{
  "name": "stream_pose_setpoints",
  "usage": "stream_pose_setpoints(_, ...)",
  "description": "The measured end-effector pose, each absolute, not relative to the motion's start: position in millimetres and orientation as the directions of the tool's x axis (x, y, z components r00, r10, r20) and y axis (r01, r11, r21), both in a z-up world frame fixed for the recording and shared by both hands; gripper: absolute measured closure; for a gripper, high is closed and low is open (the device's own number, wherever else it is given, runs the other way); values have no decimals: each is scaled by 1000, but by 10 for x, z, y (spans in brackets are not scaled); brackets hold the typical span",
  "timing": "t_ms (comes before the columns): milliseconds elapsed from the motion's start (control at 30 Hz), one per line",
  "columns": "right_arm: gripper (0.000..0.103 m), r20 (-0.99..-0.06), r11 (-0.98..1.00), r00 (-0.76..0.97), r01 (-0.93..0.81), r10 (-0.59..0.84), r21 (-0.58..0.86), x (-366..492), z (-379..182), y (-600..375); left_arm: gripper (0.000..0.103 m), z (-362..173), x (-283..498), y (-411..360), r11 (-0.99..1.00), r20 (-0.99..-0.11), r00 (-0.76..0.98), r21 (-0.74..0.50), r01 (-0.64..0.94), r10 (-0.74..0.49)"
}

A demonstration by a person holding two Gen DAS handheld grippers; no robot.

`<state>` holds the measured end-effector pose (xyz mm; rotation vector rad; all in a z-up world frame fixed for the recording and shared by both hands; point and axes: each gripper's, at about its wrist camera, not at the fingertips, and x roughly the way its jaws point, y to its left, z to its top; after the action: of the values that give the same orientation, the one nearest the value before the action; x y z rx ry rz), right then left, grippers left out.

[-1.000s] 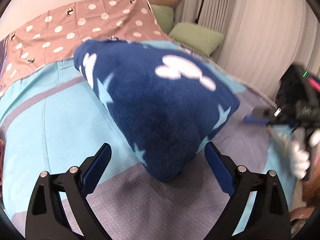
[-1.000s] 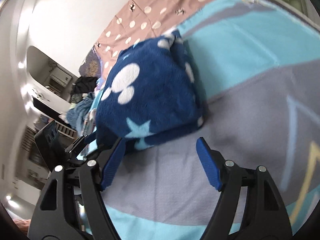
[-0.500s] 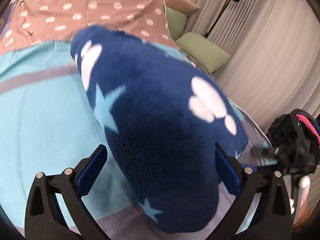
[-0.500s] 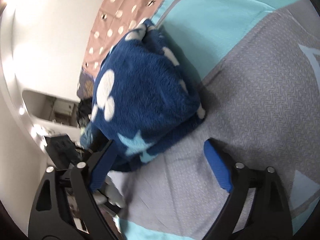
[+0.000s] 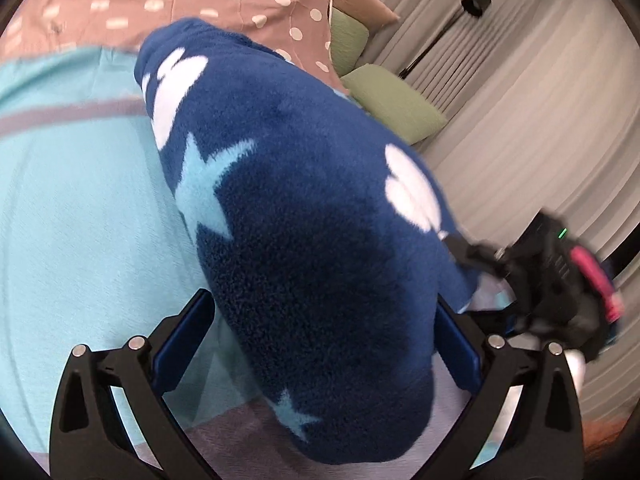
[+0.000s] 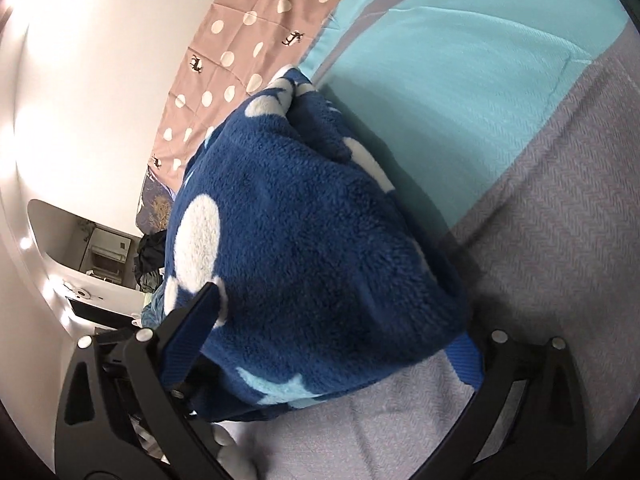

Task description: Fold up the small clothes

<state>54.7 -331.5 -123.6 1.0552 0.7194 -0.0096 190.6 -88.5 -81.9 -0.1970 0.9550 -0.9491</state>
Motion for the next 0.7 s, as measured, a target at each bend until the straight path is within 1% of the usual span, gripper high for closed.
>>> stream_pose_setpoints(133,2,-541,519,774,331,328,788,541,-1240,-3313,1,-731,2090,-844,571,-560,222,-586,575,-798)
stream_pose_setpoints(267,2,-543,532,773,323,328,782,528,-1236,-3308,1,-661,2483,-784,585,-523,276,-635,505,-806)
stream_pose_setpoints(300,2,-544,536,773,323,326,780,525,-1232,-3302,1,-665,2596,-791,592,-526,282,-639,490,-802)
stream_pose_setpoints(367,2,-550,545,771,324,321,773,526,-1222,-3289,1,-697,2893,-828,643,-563,315,-620,450,-764)
stream_pose_setpoints(500,2,-553,550,769,324,321,770,545,-1207,-3285,1,-792,3378,-934,653,-580,302,-653,382,-757)
stream_pose_setpoints(600,2,-557,542,764,331,327,773,573,-1203,-3309,1,-855,3675,-1039,698,-621,321,-614,368,-715)
stream_pose_setpoints(700,2,-559,545,763,331,326,770,662,-1186,-3338,1,-956,3885,-1110,675,-611,290,-644,360,-737)
